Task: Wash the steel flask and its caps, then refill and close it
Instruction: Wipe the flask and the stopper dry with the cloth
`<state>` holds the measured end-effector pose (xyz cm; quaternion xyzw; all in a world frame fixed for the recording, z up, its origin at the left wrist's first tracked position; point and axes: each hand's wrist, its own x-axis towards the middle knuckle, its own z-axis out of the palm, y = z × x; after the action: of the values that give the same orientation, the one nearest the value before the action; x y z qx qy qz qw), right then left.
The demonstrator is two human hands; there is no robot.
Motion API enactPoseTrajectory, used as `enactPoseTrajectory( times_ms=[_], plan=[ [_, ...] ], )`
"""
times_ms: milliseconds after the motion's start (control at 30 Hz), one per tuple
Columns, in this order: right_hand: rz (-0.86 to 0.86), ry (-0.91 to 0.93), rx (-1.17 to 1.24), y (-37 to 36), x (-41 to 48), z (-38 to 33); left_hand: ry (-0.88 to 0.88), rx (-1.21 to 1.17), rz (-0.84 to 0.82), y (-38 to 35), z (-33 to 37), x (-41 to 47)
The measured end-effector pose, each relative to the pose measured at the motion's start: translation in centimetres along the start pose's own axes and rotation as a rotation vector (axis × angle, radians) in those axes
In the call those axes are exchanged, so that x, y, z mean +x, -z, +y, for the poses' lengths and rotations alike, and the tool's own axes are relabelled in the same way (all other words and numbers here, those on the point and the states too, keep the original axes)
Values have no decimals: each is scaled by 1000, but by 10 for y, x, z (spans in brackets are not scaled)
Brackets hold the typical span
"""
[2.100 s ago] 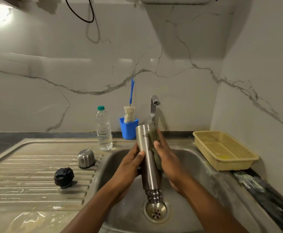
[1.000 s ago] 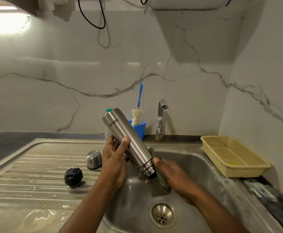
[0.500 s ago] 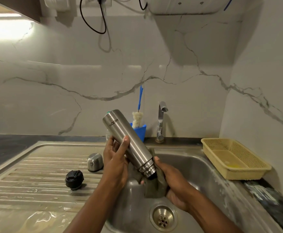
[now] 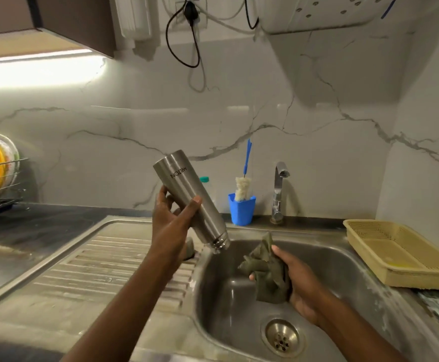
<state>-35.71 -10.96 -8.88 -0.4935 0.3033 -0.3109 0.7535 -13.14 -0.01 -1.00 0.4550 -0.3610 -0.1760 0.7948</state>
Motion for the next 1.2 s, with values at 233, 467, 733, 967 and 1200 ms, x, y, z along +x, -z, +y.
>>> enactPoseTrajectory(
  times_ms=[233,467,733,967,1200],
  plan=[
    [-102,2,6,-16,-5,4,-89,301,49,78,38,17],
    [-81,82,-153,-17,-3,9,-89,550,82,129,34,19],
    [-25,159,-322,-12,-3,7,-60,649,116,153,8,21],
    [-10,164,-314,-13,-1,8,-52,651,139,159,-1,22],
    [12,159,-295,-11,3,9,-43,667,145,161,-5,23]
  ],
)
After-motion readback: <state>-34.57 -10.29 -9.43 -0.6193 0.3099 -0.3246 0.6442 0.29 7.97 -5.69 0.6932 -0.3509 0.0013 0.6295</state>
